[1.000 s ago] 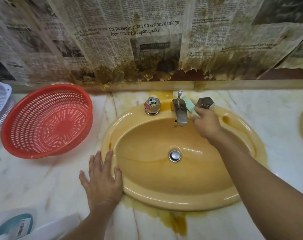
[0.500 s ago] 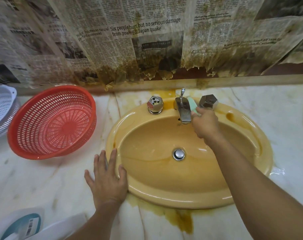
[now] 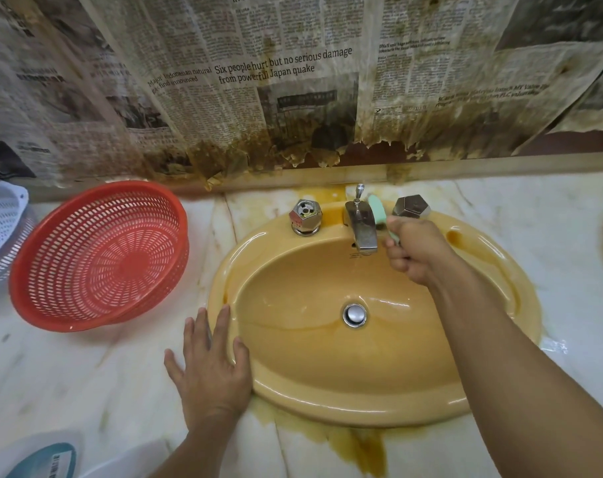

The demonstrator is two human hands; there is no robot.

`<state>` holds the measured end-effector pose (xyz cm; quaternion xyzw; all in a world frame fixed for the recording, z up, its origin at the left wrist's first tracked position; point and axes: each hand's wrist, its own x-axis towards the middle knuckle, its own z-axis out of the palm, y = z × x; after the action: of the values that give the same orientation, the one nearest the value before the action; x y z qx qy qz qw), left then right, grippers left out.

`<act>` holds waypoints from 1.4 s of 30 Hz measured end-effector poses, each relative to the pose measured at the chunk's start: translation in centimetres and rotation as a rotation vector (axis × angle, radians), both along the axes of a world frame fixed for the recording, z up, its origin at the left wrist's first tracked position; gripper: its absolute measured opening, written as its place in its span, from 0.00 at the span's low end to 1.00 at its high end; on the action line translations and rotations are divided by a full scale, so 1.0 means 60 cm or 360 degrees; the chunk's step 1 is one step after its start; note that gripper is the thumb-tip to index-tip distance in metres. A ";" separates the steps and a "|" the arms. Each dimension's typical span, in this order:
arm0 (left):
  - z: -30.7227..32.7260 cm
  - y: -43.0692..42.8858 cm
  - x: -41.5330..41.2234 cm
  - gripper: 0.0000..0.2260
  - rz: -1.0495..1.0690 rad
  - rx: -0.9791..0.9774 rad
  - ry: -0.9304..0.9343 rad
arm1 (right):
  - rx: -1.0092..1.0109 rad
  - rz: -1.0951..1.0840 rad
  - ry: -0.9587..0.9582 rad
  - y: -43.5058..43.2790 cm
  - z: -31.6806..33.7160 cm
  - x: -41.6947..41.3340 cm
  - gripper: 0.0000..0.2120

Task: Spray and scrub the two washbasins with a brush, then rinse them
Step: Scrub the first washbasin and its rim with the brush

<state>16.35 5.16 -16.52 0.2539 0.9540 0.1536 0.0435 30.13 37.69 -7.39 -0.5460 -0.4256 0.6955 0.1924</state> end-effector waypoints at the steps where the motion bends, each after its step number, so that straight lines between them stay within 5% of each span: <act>1: -0.001 0.000 0.000 0.29 0.0000 -0.0002 0.0001 | 0.0046 -0.0021 -0.0027 0.004 -0.001 -0.013 0.10; 8: -0.001 0.001 -0.001 0.28 0.0009 0.0001 0.0009 | 0.0323 0.0143 -0.0152 -0.039 -0.033 0.031 0.16; 13: -0.005 0.000 -0.003 0.28 0.0027 0.0023 0.0035 | 0.1045 0.0392 -0.0742 -0.023 -0.058 0.012 0.20; 20: -0.005 0.001 -0.004 0.27 0.0033 0.0036 0.0029 | 0.1378 0.0620 -0.1264 -0.030 -0.052 0.016 0.16; 34: -0.004 0.003 -0.007 0.27 0.0047 0.0065 0.0047 | 0.1402 0.0683 -0.1524 -0.052 -0.030 0.010 0.14; 42: -0.004 0.002 -0.010 0.27 0.0042 0.0047 0.0026 | 0.1375 0.0766 -0.1339 0.014 -0.022 -0.023 0.15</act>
<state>15.72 5.27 -16.75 0.2430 0.9552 0.1663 0.0299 28.74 38.52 -8.71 -0.5345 -0.8165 0.2122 0.0502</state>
